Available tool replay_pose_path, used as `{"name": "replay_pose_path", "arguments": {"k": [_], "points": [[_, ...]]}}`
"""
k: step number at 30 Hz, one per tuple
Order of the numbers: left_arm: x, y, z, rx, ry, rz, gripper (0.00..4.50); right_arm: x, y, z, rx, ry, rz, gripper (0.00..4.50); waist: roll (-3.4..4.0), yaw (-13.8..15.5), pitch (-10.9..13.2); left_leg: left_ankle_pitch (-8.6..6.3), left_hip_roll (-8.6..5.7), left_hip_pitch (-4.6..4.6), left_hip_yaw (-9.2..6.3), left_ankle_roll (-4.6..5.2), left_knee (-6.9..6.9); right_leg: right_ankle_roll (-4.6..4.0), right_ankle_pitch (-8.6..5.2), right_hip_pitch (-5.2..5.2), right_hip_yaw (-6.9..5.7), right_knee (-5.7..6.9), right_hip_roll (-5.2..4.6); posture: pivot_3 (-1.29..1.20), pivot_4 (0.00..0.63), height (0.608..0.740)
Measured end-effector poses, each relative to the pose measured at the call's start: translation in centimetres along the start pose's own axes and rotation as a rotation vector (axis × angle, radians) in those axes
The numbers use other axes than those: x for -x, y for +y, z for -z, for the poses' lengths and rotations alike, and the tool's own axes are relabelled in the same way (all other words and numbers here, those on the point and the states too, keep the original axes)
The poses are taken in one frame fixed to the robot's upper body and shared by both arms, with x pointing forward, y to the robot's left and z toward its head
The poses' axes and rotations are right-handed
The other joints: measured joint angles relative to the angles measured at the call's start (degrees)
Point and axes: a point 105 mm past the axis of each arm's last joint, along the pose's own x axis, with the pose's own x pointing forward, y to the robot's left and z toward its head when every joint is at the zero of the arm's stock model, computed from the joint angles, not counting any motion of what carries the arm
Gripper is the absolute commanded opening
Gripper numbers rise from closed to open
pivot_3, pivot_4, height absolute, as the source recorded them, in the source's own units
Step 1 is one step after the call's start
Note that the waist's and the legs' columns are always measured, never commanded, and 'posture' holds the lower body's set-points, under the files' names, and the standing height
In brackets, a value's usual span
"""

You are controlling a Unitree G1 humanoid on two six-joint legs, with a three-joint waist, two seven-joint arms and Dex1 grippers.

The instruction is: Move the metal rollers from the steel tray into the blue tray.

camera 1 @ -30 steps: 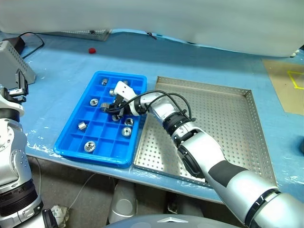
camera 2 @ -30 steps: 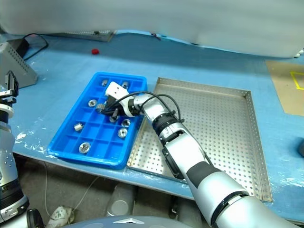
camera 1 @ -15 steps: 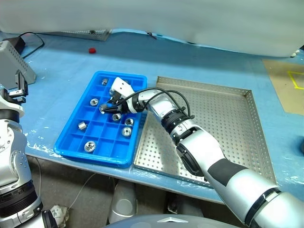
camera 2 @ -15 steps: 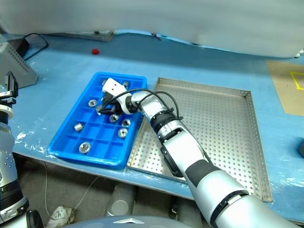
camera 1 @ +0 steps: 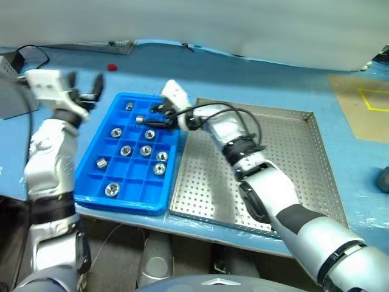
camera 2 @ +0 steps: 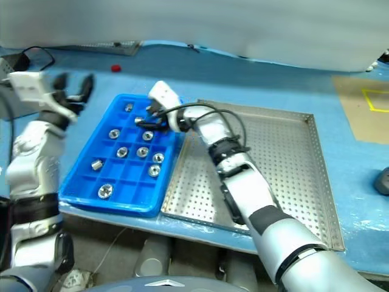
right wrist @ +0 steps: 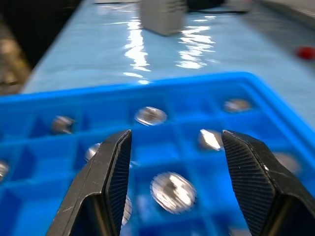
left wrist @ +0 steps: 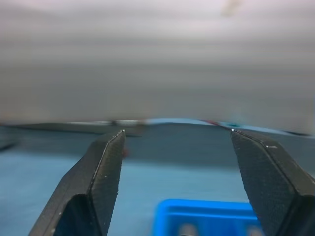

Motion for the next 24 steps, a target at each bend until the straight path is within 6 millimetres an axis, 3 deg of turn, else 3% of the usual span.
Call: {"name": "replay_pose_path", "arguments": {"k": [3, 6, 12, 15, 19, 22, 24], "points": [[-2.6, -4.2, 1.9, 0.051, 0.077, 0.271, 3.62, 4.3, -2.2, 2.4, -0.033, 0.028, 0.14, 3.04, -0.13, -3.7, 0.0, 0.08, -0.23, -0.03, 0.11, 0.12, 0.02, 0.08, 0.16, 0.02, 0.17, -0.11, -0.06, -0.25, 0.15, 0.74], [-4.0, -7.3, 3.1, 0.08, 0.127, 0.477, 3.62, 7.6, -2.7, 3.7, -0.062, 0.044, 0.248, 3.04, -0.15, -7.6, 0.0, 0.07, -0.19, -0.04, 0.14, 0.2, -0.02, 0.19, 0.25, -0.03, 0.23, -0.21, 0.09, -0.36, 0.15, 0.74], [-2.4, -12.4, 6.2, 0.108, 0.274, 0.873, 3.62, 13.8, -2.4, 5.2, -0.092, 0.047, 0.468, 3.04, -0.13, -13.1, 0.0, 0.07, -0.09, 0.24, 0.24, 0.2, -0.46, 0.0, 0.16, -0.01, 0.35, -0.37, 0.36, -0.44, 0.15, 0.74], [-1.8, -13.2, 7.0, 0.082, 0.286, 0.924, 3.62, 14.5, -1.1, 5.7, -0.11, 0.028, 0.498, 3.04, -0.13, -14.4, 0.0, 0.03, -0.04, 0.3, 0.24, 0.27, -0.33, -0.22, 0.15, 0.01, 0.46, -0.4, 0.48, -0.44, 0.15, 0.74], [-1.3, -13.5, 7.9, 0.069, 0.258, 0.907, 3.62, 14.5, -0.5, 4.6, -0.085, -0.04, 0.517, 3.04, -0.1, -14.5, 0.0, -0.09, 0.0, 0.74, 0.24, 0.48, -0.24, 0.07, 0.36, 0.6, 0.42, -0.92, 0.49, -0.42, 0.15, 0.74], [0.4, -13.6, 8.8, 0.075, 0.265, 0.905, 3.62, 14.6, 0.1, 3.7, -0.063, -0.095, 0.493, 3.04, -0.11, -14.3, 0.0, -0.17, -0.04, 1.2, 0.26, 0.62, -0.22, 0.24, 0.25, 1.17, 0.42, -1.11, 0.42, -0.38, 0.15, 0.74], [1.9, -13.7, 9.6, 0.087, 0.279, 0.905, 3.98, 14.6, 0.5, 3.7, -0.053, -0.114, 0.474, 3.22, -0.11, -14.2, 0.0, -0.21, -0.09, 1.17, 0.26, 0.67, -0.23, 0.25, 0.25, 1.21, 0.35, -1.13, 0.31, -0.33, 0.15, 0.74]]}}
